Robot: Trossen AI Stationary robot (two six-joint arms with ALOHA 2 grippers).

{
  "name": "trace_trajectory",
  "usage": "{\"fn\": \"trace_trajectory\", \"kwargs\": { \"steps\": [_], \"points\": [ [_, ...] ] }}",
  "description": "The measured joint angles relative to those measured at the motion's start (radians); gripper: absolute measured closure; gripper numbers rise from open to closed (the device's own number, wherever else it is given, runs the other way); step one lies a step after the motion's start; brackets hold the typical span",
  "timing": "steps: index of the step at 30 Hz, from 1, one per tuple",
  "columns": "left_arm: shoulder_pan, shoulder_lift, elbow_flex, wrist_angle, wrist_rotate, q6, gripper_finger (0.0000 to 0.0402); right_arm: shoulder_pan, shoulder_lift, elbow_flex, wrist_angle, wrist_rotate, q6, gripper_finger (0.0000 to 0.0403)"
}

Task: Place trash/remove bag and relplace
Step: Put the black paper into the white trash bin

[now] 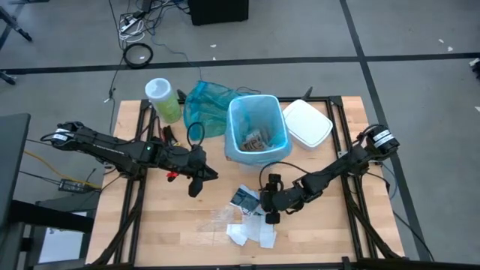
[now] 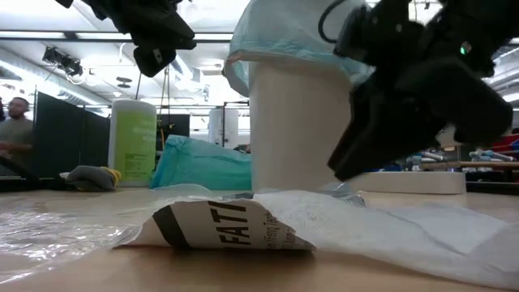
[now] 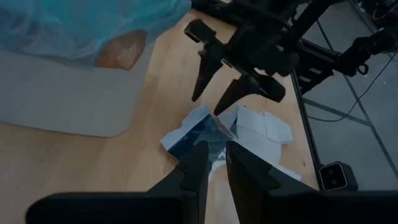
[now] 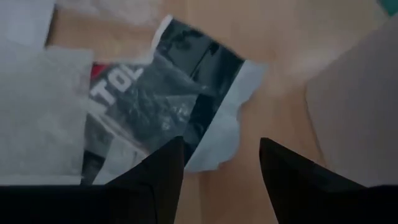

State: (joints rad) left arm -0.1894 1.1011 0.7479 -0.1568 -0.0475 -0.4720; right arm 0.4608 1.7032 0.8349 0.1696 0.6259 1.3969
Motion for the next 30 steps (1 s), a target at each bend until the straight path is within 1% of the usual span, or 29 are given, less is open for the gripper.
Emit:
{"fn": "trace_trajectory", "kwargs": {
  "steps": [9, 13, 15, 16, 18, 20, 21, 25, 30],
  "points": [
    [0.0, 0.0, 0.0, -0.009, -0.019, 0.024, 0.0335, -0.016, 0.042, 0.001, 0.014, -0.013, 0.017, 0.0208],
    [0.0, 0.0, 0.0, -0.02, -0.022, 0.025, 0.0335, -0.033, 0.063, 0.001, 0.028, -0.054, 0.033, 0.0214],
    [0.0, 0.0, 0.0, -0.03, -0.022, 0.025, 0.0335, -0.049, 0.074, 0.001, 0.024, -0.114, 0.065, 0.0232],
    [0.0, 0.0, 0.0, -0.032, -0.023, 0.026, 0.0335, -0.055, 0.078, 0.001, 0.03, -0.136, 0.072, 0.025],
    [0.0, 0.0, 0.0, -0.032, -0.029, 0.027, 0.0335, -0.066, 0.077, 0.001, 0.035, -0.181, 0.066, 0.0304],
    [0.0, 0.0, 0.0, -0.032, -0.034, 0.035, 0.0335, -0.072, 0.077, 0.001, 0.043, -0.201, 0.031, 0.037],
    [0.0, 0.0, 0.0, -0.031, -0.034, 0.044, 0.0335, -0.074, 0.075, 0.001, 0.048, -0.205, 0.015, 0.0385],
    [0.0, 0.0, 0.0, -0.035, -0.049, 0.055, 0.0335, -0.079, 0.075, 0.001, 0.084, -0.207, 0.014, 0.0399],
    [0.0, 0.0, 0.0, -0.056, -0.072, 0.055, 0.0335, -0.075, 0.061, 0.033, 0.089, -0.203, -0.031, 0.0402]
  ]
}}
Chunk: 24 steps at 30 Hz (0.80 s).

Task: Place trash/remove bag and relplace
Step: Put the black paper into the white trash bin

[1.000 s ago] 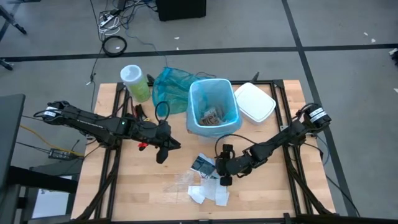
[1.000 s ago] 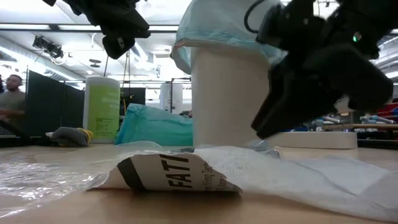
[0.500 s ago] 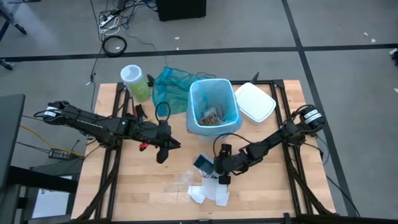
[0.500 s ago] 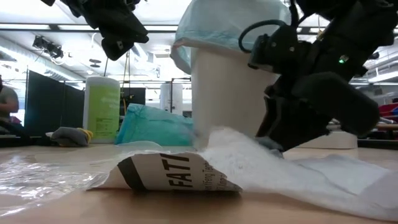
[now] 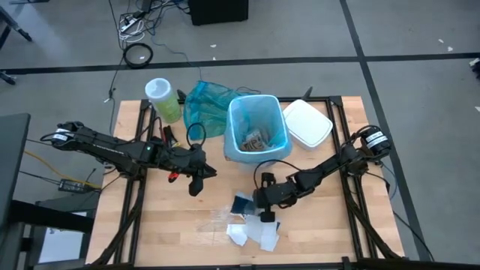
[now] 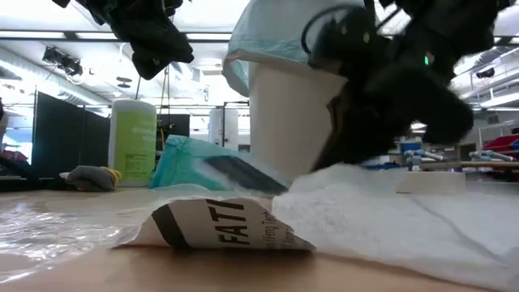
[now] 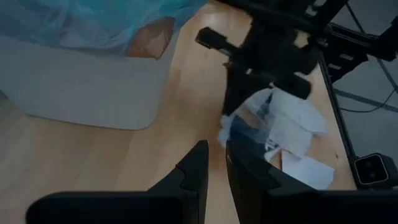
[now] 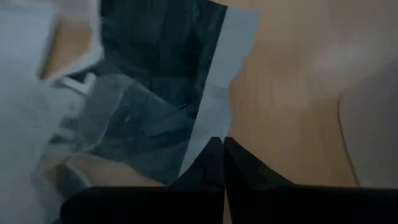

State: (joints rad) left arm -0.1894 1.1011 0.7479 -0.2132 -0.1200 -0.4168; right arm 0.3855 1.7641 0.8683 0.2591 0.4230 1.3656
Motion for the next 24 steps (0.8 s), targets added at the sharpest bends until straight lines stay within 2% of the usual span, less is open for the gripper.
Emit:
{"fn": "trace_trajectory", "kwargs": {
  "steps": [6, 15, 24],
  "points": [
    [0.0, 0.0, 0.0, 0.003, -0.005, -0.002, 0.0335, -0.012, -0.043, 0.085, -0.097, 0.008, -0.122, 0.0403],
    [0.0, 0.0, 0.0, -0.008, -0.02, 0.002, 0.0335, -0.074, -0.147, 0.293, -0.391, 0.065, -0.394, 0.0403],
    [0.0, 0.0, 0.0, -0.007, -0.029, -0.002, 0.0335, -0.11, -0.207, 0.576, -0.436, 0.053, -0.687, 0.0403]
  ]
}}
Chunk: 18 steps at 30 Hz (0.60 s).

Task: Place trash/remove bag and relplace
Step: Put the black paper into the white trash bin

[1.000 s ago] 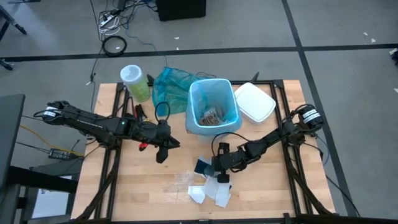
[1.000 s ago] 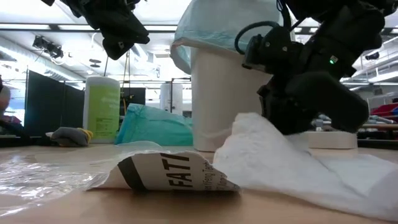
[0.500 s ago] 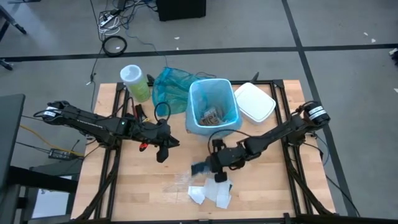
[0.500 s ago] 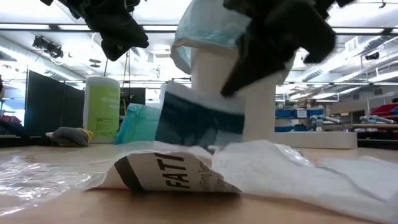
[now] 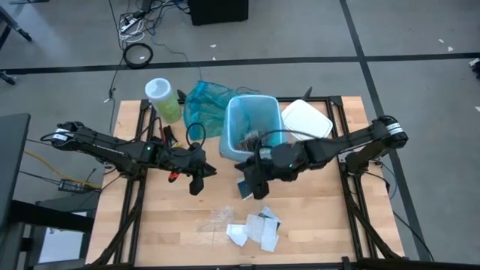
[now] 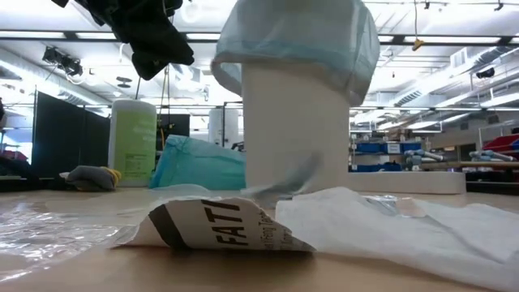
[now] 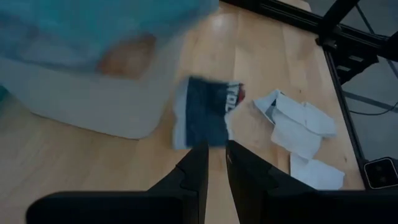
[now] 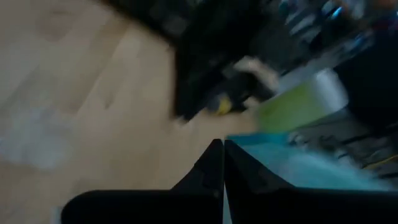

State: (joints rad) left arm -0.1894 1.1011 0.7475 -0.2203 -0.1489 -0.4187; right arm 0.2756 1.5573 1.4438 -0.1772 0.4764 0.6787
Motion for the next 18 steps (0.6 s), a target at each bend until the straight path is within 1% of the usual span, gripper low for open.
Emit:
{"fn": "trace_trajectory", "kwargs": {
  "steps": [3, 6, 9, 11, 13, 14, 18],
  "points": [
    [0.0, 0.0, 0.0, 0.0, -0.011, 0.0, 0.0335, 0.0, -0.003, 0.079, -0.058, -0.001, -0.079, 0.0403],
    [0.0, 0.0, 0.0, -0.005, -0.011, 0.0, 0.0335, 0.013, -0.003, 0.122, -0.15, -0.008, -0.097, 0.0403],
    [0.0, 0.0, 0.0, -0.025, -0.01, -0.005, 0.0335, 0.055, -0.002, 0.122, -0.327, -0.076, -0.069, 0.0403],
    [0.0, 0.0, 0.0, -0.033, -0.011, -0.005, 0.0335, 0.103, 0.009, 0.12, -0.474, -0.118, 0.006, 0.0401],
    [0.0, 0.0, 0.0, -0.048, -0.01, 0.0, 0.0335, 0.164, 0.012, 0.093, -0.585, -0.137, 0.078, 0.0399],
    [0.0, 0.0, 0.0, -0.053, -0.01, 0.007, 0.0335, 0.195, 0.012, 0.067, -0.612, -0.14, 0.111, 0.0397],
    [0.003, 0.0, 0.0, -0.053, -0.02, 0.036, 0.0335, 0.308, 0.013, -0.053, -0.6, -0.09, 0.193, 0.0381]
  ]
}}
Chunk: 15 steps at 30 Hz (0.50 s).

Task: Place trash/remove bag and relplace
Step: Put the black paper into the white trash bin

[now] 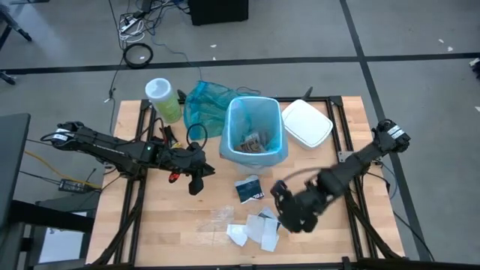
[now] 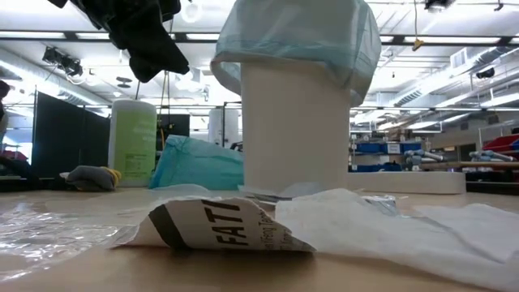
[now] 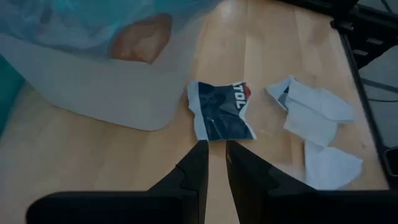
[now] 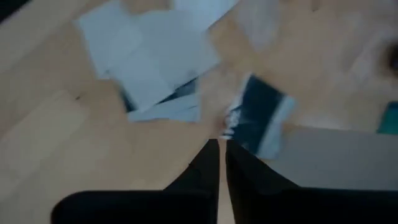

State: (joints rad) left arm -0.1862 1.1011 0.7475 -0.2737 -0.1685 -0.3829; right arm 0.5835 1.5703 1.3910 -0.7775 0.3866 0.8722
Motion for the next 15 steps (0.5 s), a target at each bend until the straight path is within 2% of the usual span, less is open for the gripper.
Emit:
{"fn": "trace_trajectory", "kwargs": {
  "steps": [3, 7, 11, 15],
  "points": [
    [0.012, 0.0, 0.0, -0.001, -0.007, 0.017, 0.0335, 0.028, 0.014, -0.105, 0.084, 0.032, 0.048, 0.0353],
    [0.036, 0.0, 0.0, -0.015, -0.011, 0.02, 0.0335, 0.015, 0.03, -0.241, 0.266, 0.088, 0.065, 0.0293],
    [0.05, 0.0, 0.0, -0.051, -0.013, 0.049, 0.0335, -0.018, 0.04, -0.349, 0.452, 0.12, 0.018, 0.0235],
    [0.056, 0.0, 0.0, -0.079, -0.013, 0.06, 0.0335, -0.054, 0.059, -0.389, 0.513, 0.122, -0.054, 0.0203]
  ]
}}
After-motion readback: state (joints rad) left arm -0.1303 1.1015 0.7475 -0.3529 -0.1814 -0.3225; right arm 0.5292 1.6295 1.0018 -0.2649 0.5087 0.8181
